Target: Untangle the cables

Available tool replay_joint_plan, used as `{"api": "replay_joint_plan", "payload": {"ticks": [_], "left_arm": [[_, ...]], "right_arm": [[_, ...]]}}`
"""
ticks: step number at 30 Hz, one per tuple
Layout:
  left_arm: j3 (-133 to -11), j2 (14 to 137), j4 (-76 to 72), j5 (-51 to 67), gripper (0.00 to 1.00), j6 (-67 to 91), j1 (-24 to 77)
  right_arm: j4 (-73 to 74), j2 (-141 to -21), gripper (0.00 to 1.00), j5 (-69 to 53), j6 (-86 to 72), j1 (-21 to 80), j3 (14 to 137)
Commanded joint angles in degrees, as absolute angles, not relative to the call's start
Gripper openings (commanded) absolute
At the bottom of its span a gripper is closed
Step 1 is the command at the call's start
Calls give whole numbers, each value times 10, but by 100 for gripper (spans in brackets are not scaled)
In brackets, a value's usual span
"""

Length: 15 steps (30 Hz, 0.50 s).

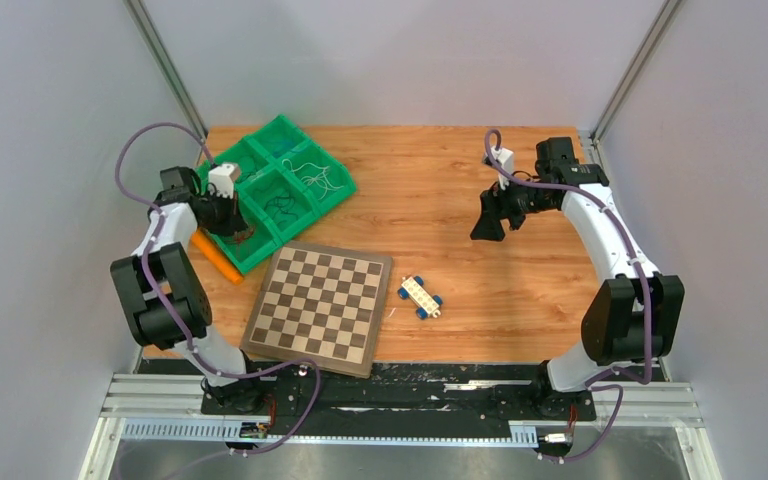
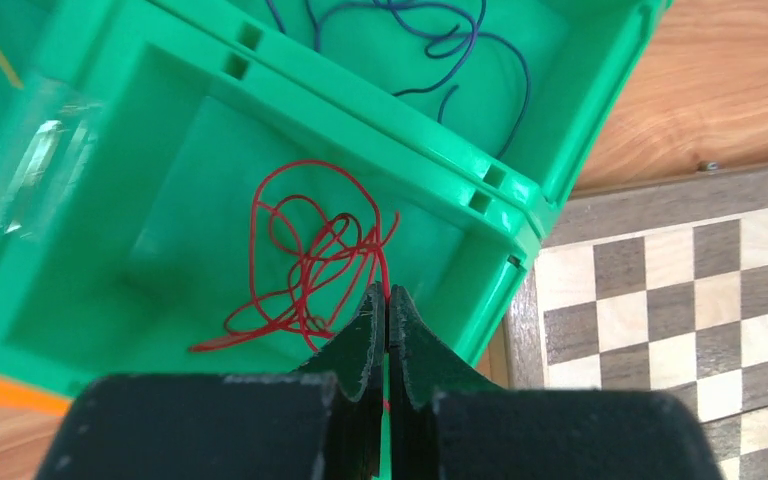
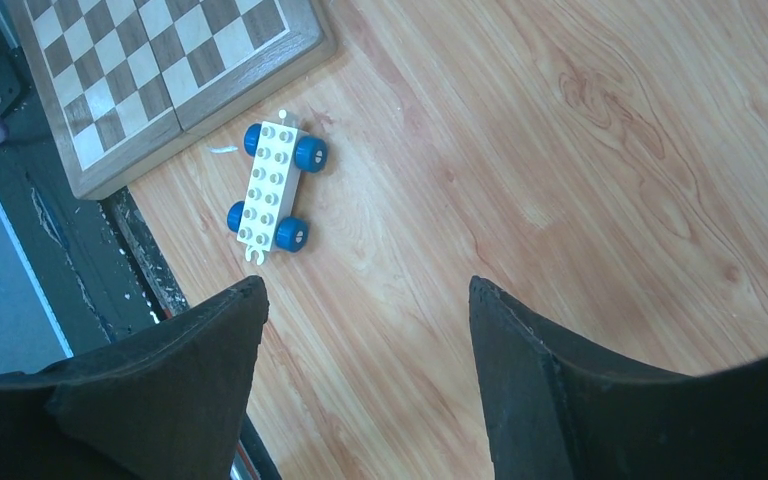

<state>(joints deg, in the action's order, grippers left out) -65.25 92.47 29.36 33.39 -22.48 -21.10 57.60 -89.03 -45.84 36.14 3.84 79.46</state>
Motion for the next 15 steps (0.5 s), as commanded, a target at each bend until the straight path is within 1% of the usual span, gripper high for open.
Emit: {"api": "replay_joint_plan", "payload": {"ticks": [1,5,10,11,12,13,14,15], "left_arm": [[-660,961,256,289,0,-231,-188],[-673,1001,256,254,0,-244,-179],[-670,1004,254,226,0,-261,-178],[-673,998,259,226,3,-261,-178],[-676,993,265,232,14,-261,-178],[-687,982,282,238,20,-261,-179],[-692,976,294,253,34,-259,-178],[-699,959,313,260,40,-256,-178]], "right_arm": [[570,-869,72,-459,362,36,788],[571,-858,72,-452,364,37,778],[572,-845,72,-445,369,37,768],[572,-843,72,-445,369,37,767],[572,-843,72,-446,369,37,768],[572,-842,72,-448,369,37,769],[572,-842,72,-450,369,37,771],[572,-842,72,-450,370,37,773]]}}
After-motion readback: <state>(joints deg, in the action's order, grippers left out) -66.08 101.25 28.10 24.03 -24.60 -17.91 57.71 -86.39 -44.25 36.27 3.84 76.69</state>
